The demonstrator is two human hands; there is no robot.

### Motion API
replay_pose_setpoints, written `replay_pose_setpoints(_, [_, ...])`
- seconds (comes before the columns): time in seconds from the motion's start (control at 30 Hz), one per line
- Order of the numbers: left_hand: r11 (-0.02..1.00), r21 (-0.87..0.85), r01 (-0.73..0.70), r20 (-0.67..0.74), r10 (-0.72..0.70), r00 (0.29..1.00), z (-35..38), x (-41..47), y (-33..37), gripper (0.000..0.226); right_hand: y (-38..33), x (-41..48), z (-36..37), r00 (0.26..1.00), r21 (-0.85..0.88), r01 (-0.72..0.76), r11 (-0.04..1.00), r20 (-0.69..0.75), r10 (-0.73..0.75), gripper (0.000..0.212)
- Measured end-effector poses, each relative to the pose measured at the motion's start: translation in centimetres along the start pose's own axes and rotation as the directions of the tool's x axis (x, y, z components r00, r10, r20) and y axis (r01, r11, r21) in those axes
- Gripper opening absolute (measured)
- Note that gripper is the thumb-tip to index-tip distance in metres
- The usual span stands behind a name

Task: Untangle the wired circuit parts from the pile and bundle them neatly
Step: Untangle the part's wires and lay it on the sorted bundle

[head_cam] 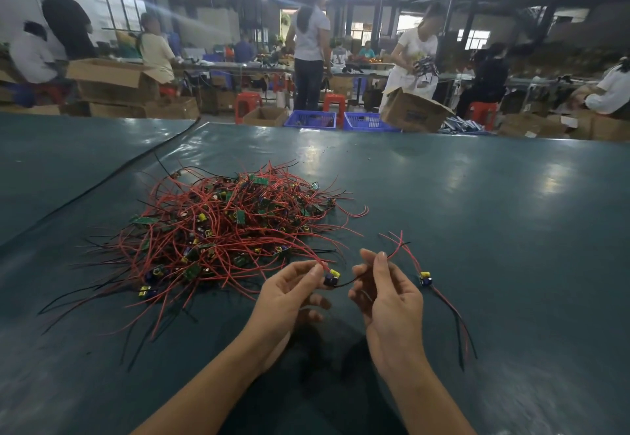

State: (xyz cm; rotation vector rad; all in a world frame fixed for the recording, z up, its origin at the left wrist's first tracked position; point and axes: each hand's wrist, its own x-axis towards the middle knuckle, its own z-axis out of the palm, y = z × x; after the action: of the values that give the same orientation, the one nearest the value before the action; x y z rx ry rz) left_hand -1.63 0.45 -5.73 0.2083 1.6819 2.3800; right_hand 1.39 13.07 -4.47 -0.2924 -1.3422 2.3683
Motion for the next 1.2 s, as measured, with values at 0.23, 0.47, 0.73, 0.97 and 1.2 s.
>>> replay_pose_setpoints(0.23, [0.999,0.005,-0.038,-0.013,0.038,0.999,-0.2,-0.2,0.1,0.039,0.6,0.1,-0.1,1.000,-0.073,0.006,0.997,0.031,-0.003,0.021])
replay_pose_setpoints(0.47, [0.997,0.054,-0.048,0.016,0.048,0.999,-0.2,-0.4,-0.2,0.032,1.2,0.4,-0.8,1.000,-0.206,-0.006,0.979,0.009,0.008,0.006])
replay_pose_setpoints(0.73, [0.998,0.032,-0.062,-0.023,0.063,0.998,-0.2,-0.1,-0.2,0.028,1.8,-0.2,-0.4,0.992,-0.423,-0.007,0.906,0.110,0.059,0.025])
replay_pose_setpoints(0.97, [1.000,-0.007,-0.028,0.009,0.028,1.000,-0.2,0.0,-0.1,0.014,1.5,-0.6,-0.2,0.994,-0.439,0.043,0.897,0.110,0.006,0.026])
replay_pose_setpoints(1.2, [0.992,0.099,-0.072,0.018,0.071,0.997,-0.2,0.1,-0.5,0.048,1.1,-0.7,0.1,0.977,-0.431,0.111,0.895,0.210,-0.020,0.026])
